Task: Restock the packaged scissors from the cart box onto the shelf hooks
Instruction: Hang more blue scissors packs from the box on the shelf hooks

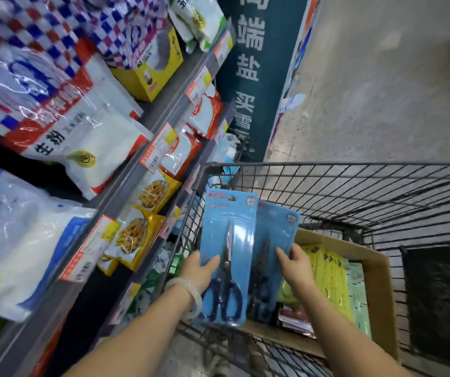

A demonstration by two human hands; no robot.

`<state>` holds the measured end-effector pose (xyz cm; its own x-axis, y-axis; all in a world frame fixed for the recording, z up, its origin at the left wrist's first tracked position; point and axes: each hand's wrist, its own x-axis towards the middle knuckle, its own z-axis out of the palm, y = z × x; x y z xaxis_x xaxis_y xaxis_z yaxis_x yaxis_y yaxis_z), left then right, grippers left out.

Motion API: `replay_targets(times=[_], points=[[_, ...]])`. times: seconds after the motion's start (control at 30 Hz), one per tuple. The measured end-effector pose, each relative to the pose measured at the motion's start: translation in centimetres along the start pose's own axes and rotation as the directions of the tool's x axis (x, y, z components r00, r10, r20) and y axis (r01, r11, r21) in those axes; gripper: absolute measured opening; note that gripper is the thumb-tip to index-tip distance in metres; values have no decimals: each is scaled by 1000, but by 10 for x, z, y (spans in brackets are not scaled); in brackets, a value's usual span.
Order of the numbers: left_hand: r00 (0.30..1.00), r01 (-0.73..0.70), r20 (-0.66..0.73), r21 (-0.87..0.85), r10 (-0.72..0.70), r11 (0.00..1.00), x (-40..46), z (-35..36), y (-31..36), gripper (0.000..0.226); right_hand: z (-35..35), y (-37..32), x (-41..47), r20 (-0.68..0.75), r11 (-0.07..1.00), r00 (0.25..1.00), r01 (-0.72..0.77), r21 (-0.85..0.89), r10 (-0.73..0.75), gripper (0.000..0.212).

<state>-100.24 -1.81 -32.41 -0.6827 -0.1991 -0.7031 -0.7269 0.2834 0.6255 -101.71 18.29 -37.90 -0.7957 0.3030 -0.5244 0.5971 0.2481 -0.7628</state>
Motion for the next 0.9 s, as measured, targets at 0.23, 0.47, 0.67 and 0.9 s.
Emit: replay_targets(times=[0.23,0.47,0.67,0.9], points=[[991,-135,-43,-130,130,982,-45,-17,24,30,-37,-87,-38,-5,974,975,224,46,-224,25],[946,-250,-269,-238,184,939,-136,-40,0,37,-35,-129,-120,201,923,905,347,164,-376,15],[908,-269,-419,-542,21,796,-235,-60,-99,30,-1,-101,-227,489,892,753,430,140,-440,19],[823,-299,-532,-706,-202,642,-352,-117,-243,32,92,-42,-360,761,818,495,570,79,-419,8]])
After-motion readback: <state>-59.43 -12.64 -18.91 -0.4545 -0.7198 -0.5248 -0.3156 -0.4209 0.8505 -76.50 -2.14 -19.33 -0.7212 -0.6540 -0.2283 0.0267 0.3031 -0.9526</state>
